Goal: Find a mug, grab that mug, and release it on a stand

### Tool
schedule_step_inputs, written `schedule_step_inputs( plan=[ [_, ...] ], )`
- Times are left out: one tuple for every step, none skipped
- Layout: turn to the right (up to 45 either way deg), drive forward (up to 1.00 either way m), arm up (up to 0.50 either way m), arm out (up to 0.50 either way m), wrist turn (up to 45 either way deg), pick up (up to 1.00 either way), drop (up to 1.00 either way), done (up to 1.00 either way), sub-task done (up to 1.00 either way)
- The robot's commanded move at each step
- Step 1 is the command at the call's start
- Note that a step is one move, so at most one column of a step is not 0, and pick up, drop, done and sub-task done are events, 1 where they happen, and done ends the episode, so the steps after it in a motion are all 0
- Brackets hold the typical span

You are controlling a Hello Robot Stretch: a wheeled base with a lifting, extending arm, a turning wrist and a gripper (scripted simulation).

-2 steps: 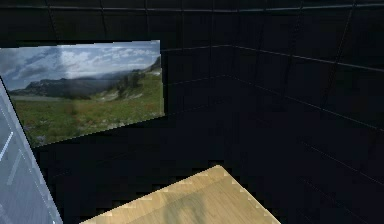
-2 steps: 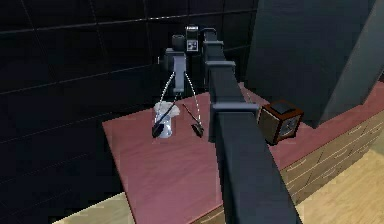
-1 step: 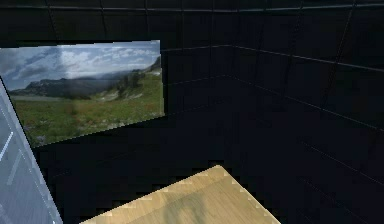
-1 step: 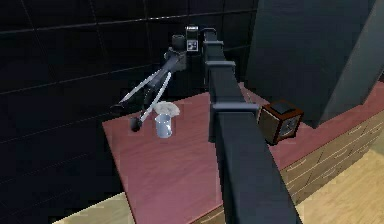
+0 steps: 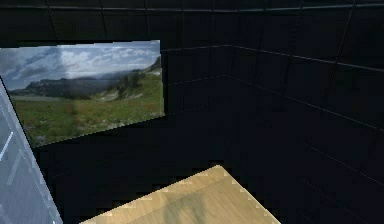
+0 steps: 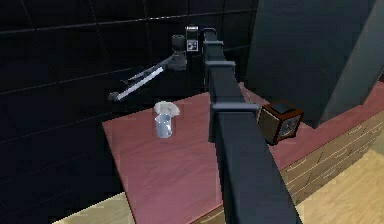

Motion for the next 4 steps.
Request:
schedule_step_inputs(
  plan=[
    [0.0,0.0,0.0,0.0,45.0,0.0,0.0,0.0,0.0],
    [0.0,0.0,0.0,0.0,21.0,0.0,0.0,0.0,0.0],
    [0.0,0.0,-0.28,0.0,0.0,0.0,0.0,0.0,0.0],
    [0.0,0.0,0.0,0.0,0.0,1.0,0.0,0.0,0.0]
  ],
)
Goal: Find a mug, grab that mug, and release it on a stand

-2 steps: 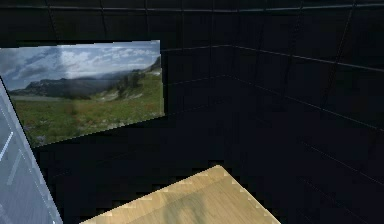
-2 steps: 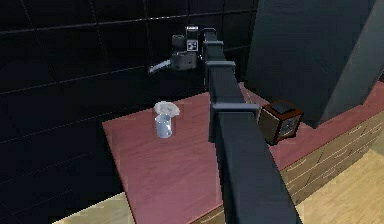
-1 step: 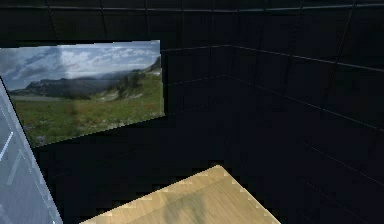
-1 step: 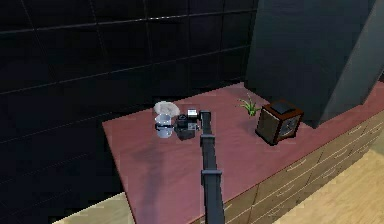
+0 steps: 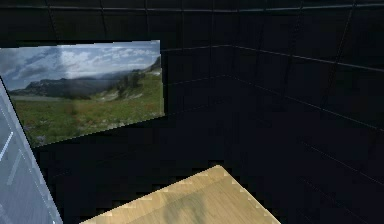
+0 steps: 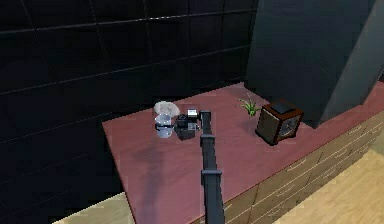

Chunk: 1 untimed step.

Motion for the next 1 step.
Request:
schedule_step_inputs(
  plan=[
    [0.0,0.0,0.1,0.0,0.0,0.0,0.0,0.0,0.0]
  ],
)
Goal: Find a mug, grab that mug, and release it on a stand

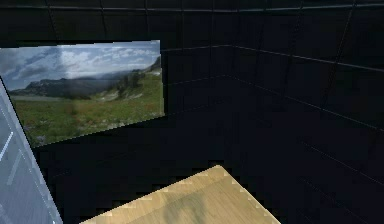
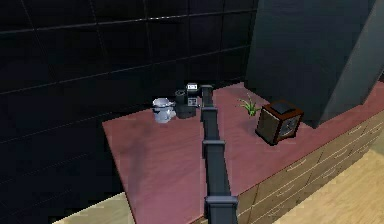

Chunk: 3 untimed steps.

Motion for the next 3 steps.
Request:
schedule_step_inputs(
  plan=[
    [0.0,0.0,0.18,0.0,0.0,0.0,0.0,0.0,0.0],
    [0.0,0.0,0.0,0.0,-45.0,0.0,0.0,0.0,0.0],
    [0.0,0.0,0.0,0.0,-45.0,0.0,0.0,0.0,0.0]
  ],
)
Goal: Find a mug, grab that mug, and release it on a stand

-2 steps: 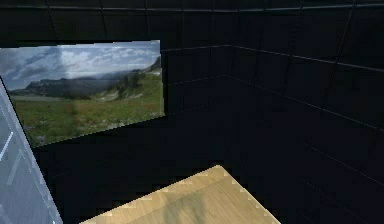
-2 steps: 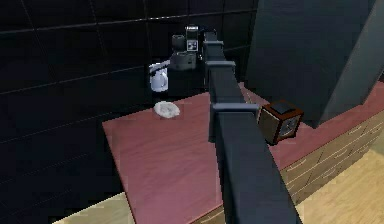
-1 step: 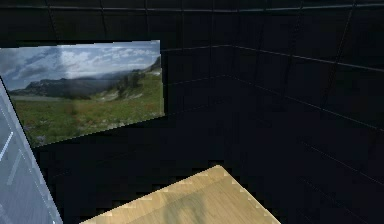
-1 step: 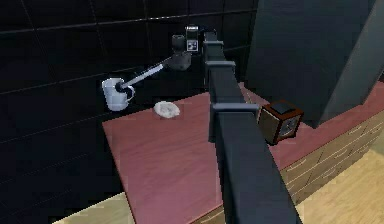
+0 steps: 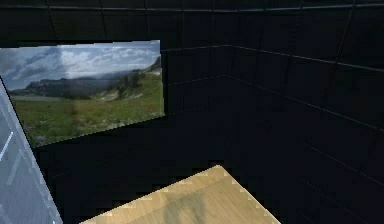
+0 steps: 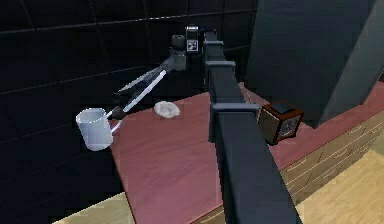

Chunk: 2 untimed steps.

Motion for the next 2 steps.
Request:
schedule_step_inputs(
  plan=[
    [0.0,0.0,0.0,0.0,-15.0,0.0,0.0,0.0,0.0],
    [0.0,0.0,0.0,-0.48,0.0,0.0,0.0,0.0,0.0]
  ],
)
